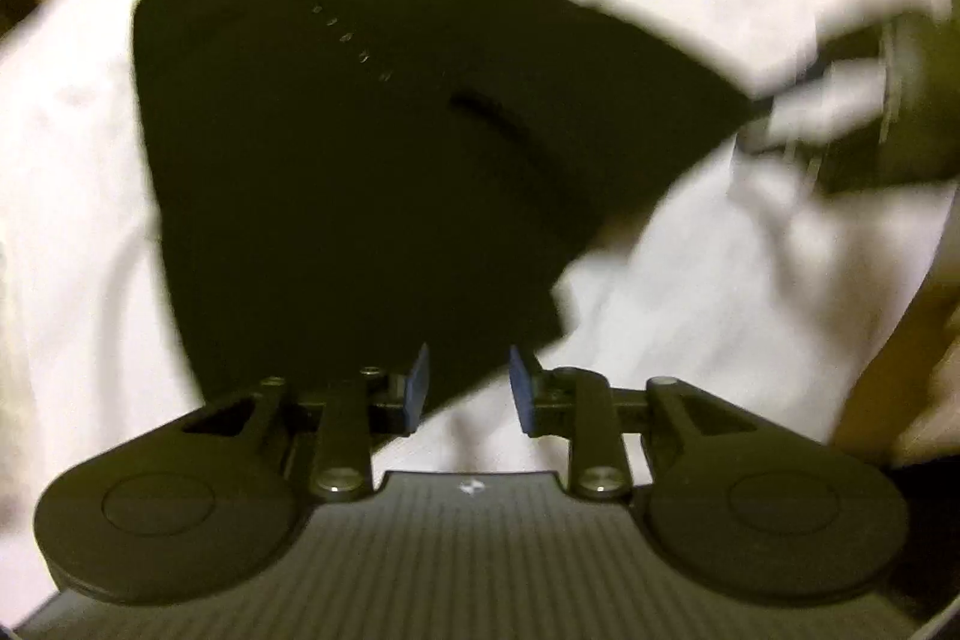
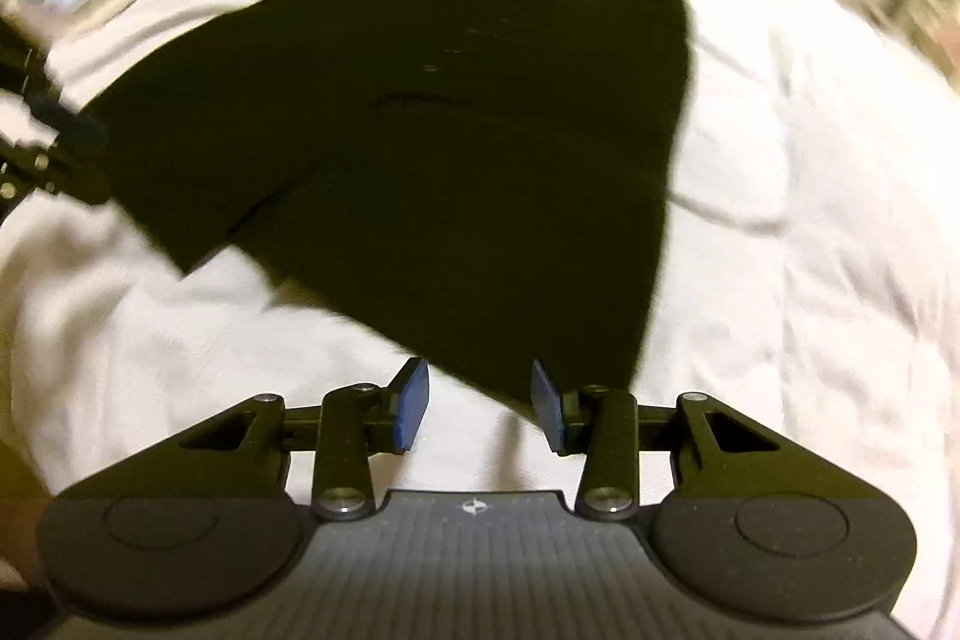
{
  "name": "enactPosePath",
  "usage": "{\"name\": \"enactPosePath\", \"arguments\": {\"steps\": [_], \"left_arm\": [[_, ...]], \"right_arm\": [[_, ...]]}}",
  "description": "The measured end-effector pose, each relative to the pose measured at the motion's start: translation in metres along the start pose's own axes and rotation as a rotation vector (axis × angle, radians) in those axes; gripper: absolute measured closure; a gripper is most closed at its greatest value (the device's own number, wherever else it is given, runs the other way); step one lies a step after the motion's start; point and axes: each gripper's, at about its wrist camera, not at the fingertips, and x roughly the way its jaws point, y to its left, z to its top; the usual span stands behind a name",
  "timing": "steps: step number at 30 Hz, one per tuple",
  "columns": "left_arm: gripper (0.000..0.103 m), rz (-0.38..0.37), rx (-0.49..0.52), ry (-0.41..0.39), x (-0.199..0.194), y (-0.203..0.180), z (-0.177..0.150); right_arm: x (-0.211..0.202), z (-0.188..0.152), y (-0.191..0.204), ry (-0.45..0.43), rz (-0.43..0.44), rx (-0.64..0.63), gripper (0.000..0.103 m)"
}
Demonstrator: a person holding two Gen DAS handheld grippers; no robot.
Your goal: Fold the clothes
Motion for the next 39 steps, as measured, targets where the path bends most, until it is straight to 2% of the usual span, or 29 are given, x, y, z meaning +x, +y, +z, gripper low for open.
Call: {"name": "enactPosePath", "arguments": {"steps": [3, 5, 7, 9, 10, 11, 12, 13, 14, 15, 16, 18, 20, 22, 24, 26, 28, 29, 30, 31, 32, 35, 39], "left_arm": [[0.075, -0.163, -0.307, -0.012, 0.022, 0.024, 0.016], [0.074, -0.228, -0.464, -0.003, 0.045, 0.019, 0.026], [0.073, -0.245, -0.556, 0.014, 0.067, 0.02, 0.03], [0.074, -0.267, -0.619, 0.026, 0.081, 0.02, 0.029], [0.078, -0.29, -0.656, 0.024, 0.086, 0.02, 0.028], [0.083, -0.317, -0.694, 0.02, 0.09, 0.021, 0.027], [0.103, -0.343, -0.73, 0.016, 0.093, 0.022, 0.026], [0.103, -0.365, -0.765, 0.009, 0.093, 0.023, 0.025], [0.103, -0.387, -0.793, -0.007, 0.089, 0.026, 0.024], [0.103, -0.405, -0.81, -0.045, 0.08, 0.029, 0.022], [0.103, -0.408, -0.814, -0.099, 0.067, 0.032, 0.02], [0.103, -0.375, -0.8, -0.186, 0.037, 0.039, 0.016], [0.103, -0.333, -0.775, -0.18, 0.03, 0.04, 0.011], [0.103, -0.297, -0.736, -0.085, 0.051, 0.03, 0.007], [0.103, -0.264, -0.711, 0.001, 0.077, 0.015, 0.004], [0.103, -0.233, -0.689, 0.082, 0.103, -0.001, 0.0], [0.103, -0.209, -0.671, 0.09, 0.103, -0.006, 0.006], [0.103, -0.2, -0.662, 0.088, 0.098, -0.005, 0.008], [0.103, -0.188, -0.649, 0.086, 0.091, -0.004, 0.01], [0.102, -0.183, -0.644, 0.08, 0.081, 0.001, 0.009], [0.1, -0.184, -0.646, 0.074, 0.07, 0.006, 0.008], [0.085, -0.163, -0.677, 0.029, 0.032, 0.028, -0.004], [0.053, -0.012, -0.78, -0.044, -0.012, 0.082, -0.03]], "right_arm": [[0.01, -0.001, -0.037, 0.016, 0.027, 0.273, 0.062], [0.013, -0.009, -0.062, 0.016, 0.053, 0.462, 0.059], [0.015, -0.02, -0.085, 0.011, 0.086, 0.63, 0.056], [0.018, -0.031, -0.107, 0.003, 0.131, 0.769, 0.049], [0.02, -0.039, -0.114, -0.001, 0.146, 0.827, 0.044], [0.022, -0.046, -0.122, -0.005, 0.159, 0.884, 0.043], [0.028, -0.05, -0.129, -0.007, 0.187, 0.945, 0.043], [0.032, -0.053, -0.133, -0.019, 0.222, 1.008, 0.044], [0.035, -0.055, -0.136, -0.032, 0.258, 1.071, 0.073], [0.037, -0.057, -0.139, -0.032, 0.31, 1.126, 0.094], [0.039, -0.058, -0.142, -0.031, 0.364, 1.179, 0.097], [0.026, -0.046, -0.14, -0.04, 0.391, 1.131, 0.098], [0.012, -0.032, -0.135, -0.049, 0.401, 1.039, 0.099], [0.009, -0.029, -0.128, 0.005, 0.348, 0.962, 0.099], [0.023, -0.032, -0.12, 0.099, 0.235, 0.88, 0.099], [0.037, -0.037, -0.121, 0.161, 0.212, 0.89, 0.099], [0.039, -0.031, -0.122, 0.166, 0.223, 0.851, 0.096], [0.038, -0.027, -0.121, 0.166, 0.231, 0.825, 0.084], [0.038, -0.024, -0.121, 0.167, 0.24, 0.798, 0.079], [0.036, -0.024, -0.122, 0.159, 0.252, 0.794, 0.069], [0.035, -0.025, -0.124, 0.15, 0.264, 0.791, 0.064], [0.035, -0.032, -0.135, 0.115, 0.291, 0.852, 0.055], [0.045, -0.041, -0.154, 0.077, 0.349, 0.935, 0.053]]}}
